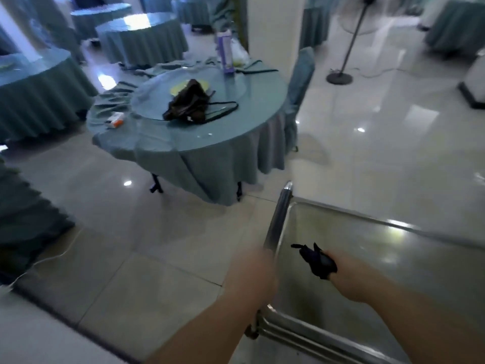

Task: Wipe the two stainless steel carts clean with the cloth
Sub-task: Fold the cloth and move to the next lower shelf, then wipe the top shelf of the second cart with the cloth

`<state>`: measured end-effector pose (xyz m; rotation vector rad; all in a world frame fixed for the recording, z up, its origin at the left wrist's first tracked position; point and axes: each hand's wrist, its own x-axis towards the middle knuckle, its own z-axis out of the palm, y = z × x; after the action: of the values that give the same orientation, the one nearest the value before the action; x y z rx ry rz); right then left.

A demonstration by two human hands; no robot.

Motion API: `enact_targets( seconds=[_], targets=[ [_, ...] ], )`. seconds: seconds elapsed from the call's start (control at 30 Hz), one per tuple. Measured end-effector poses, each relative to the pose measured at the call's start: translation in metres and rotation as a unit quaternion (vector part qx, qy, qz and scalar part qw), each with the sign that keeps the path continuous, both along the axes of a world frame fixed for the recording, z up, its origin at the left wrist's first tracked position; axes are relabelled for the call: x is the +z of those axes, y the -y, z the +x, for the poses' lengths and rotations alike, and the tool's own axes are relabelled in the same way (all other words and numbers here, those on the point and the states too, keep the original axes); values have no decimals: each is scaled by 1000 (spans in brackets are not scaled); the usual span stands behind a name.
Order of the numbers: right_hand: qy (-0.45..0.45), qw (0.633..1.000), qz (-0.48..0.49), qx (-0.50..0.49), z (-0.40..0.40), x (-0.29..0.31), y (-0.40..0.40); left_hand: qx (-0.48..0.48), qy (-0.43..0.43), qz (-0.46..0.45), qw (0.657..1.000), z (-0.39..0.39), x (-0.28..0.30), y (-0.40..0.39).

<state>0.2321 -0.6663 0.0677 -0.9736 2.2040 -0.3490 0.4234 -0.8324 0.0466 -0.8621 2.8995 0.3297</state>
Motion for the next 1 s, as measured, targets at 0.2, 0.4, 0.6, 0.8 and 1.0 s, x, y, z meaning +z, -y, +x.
enact_targets(
  seconds=[0.2, 0.4, 0.6, 0.8, 1.0],
  targets=[
    [-3, 997, 16, -71, 20, -14, -31, -87, 31, 15, 996, -17, -21, 5],
    [32, 990, -39, -135, 19, -44, -47, -95, 30, 21, 995, -27, -32, -4],
    [63, 985, -79, -139, 23, -77, -38, -49, -1, 22, 999, -36, -44, 2],
    [16, 977, -111, -180, 31, -106, -2, -38, -92, 55, 994, -82, -56, 40],
    [-4, 984, -108, -144, 79, -152, 38, -82, -97, 59, 990, -141, -84, 66]
  ],
)
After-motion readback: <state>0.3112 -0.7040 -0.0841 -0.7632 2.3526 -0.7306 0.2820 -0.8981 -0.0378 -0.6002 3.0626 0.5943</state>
